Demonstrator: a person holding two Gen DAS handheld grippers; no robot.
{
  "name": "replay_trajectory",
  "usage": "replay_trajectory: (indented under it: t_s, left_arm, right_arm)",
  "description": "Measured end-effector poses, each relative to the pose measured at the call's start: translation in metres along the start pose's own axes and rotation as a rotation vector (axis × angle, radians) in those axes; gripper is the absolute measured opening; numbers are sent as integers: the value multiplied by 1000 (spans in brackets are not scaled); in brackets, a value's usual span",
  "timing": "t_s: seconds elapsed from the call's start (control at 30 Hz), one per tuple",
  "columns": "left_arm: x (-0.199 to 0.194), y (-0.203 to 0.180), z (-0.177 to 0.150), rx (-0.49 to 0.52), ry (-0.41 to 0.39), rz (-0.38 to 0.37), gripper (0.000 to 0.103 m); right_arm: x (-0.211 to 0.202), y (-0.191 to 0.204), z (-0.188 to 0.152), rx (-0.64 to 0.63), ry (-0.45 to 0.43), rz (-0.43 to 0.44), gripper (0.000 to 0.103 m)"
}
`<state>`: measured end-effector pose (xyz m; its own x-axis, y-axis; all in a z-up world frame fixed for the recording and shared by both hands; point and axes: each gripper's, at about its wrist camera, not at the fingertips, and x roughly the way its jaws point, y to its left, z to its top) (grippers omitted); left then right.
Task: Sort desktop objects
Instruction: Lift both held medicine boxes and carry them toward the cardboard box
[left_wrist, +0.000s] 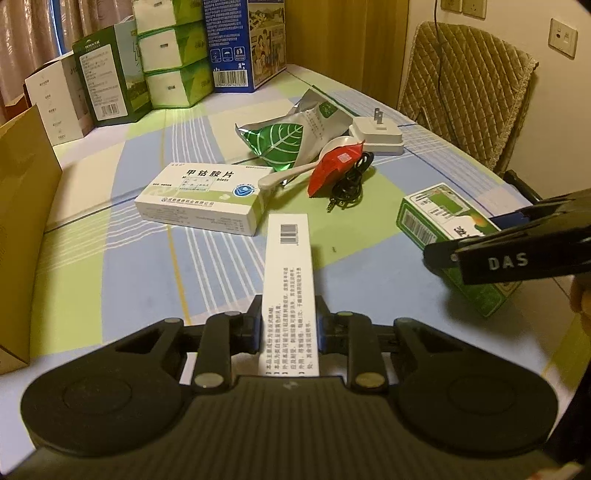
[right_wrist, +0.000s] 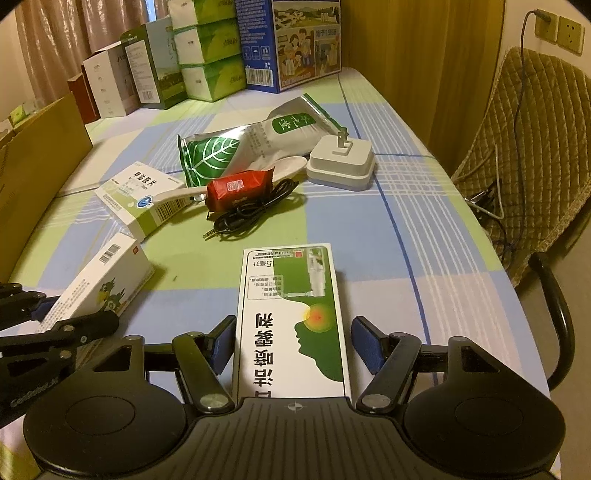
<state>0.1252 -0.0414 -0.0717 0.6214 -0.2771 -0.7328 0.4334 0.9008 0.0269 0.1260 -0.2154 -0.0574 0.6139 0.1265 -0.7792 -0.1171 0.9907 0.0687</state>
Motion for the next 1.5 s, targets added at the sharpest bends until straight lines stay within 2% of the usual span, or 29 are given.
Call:
replay_trajectory:
  t_s: [0.07, 0.37, 0.67, 1.03, 1.5]
  left_arm:
    - [-3, 0, -1, -6, -2, -4, 21]
    - [-19, 2, -4, -28, -10, -7, 21]
    - [-55, 14, 1, -90, -43, 25, 21]
    - [-118, 46, 10, -137, -124, 93, 21]
    - [-192, 103, 2, -195, -180, 199, 21]
  right_arm:
    - [-1, 3, 0, -18, 0, -9, 53]
    - [-23, 11, -5, -15, -23, -8, 52]
    - [-57, 31, 2, -17, -67, 35, 52]
    - [-101, 84, 26, -77, -153, 117, 52]
    - [-123, 165, 43, -169, -206, 239, 52]
